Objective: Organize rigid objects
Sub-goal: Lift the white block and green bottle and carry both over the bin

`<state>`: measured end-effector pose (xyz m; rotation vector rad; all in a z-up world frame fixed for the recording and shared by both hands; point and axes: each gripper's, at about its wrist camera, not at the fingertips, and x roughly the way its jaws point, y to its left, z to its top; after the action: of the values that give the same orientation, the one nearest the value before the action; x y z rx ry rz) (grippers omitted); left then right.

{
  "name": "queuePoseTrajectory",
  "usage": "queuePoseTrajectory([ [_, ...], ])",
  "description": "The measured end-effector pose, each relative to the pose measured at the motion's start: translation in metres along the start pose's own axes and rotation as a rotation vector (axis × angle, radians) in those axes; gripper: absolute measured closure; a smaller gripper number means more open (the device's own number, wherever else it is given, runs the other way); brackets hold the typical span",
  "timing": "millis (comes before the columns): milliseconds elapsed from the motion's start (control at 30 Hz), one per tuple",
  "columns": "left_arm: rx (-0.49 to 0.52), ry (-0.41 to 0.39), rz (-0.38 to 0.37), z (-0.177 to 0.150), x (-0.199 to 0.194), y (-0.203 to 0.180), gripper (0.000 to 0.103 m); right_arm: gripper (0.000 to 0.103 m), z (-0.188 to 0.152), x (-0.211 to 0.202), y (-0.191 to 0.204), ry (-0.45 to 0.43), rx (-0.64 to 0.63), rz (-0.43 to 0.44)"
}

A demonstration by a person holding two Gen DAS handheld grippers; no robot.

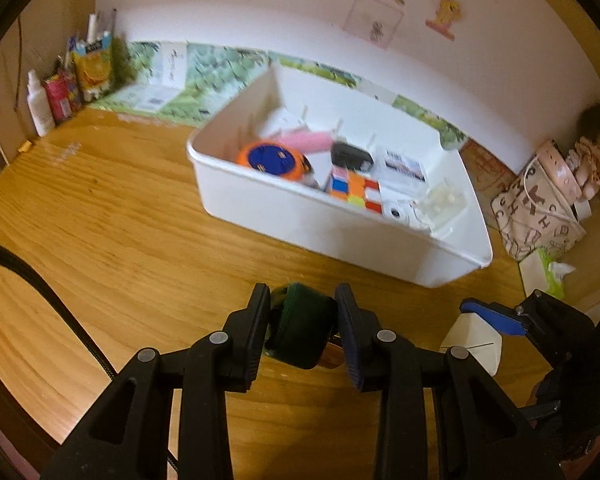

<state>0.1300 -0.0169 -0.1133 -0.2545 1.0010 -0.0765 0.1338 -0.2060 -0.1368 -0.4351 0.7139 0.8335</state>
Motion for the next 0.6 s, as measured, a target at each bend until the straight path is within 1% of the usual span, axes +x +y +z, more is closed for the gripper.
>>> queuePoseTrajectory([
  [133,-0.017,-0.034,0.000,0.009,-0.013,0.008,0.067,0.049,0.015,-0.005,-0.002,-0.051,0.029,0.018],
  [233,-0.004,-0.062,0.015,0.020,-0.020,0.010,0.067,0.049,0.029,-0.006,-0.007,-0.084,0.044,0.016],
  [367,-0.006,-0.097,-0.005,0.034,-0.029,0.011,0.067,0.049,0.044,-0.010,-0.013,-0.126,0.064,-0.002],
  [500,0.023,-0.147,-0.001,0.052,-0.036,0.007,0.067,0.049,0.055,-0.013,-0.024,-0.155,0.096,-0.040],
  [600,0.037,-0.170,-0.014,0.065,-0.039,0.003,0.067,0.049,0.060,-0.013,-0.033,-0.166,0.128,-0.068],
])
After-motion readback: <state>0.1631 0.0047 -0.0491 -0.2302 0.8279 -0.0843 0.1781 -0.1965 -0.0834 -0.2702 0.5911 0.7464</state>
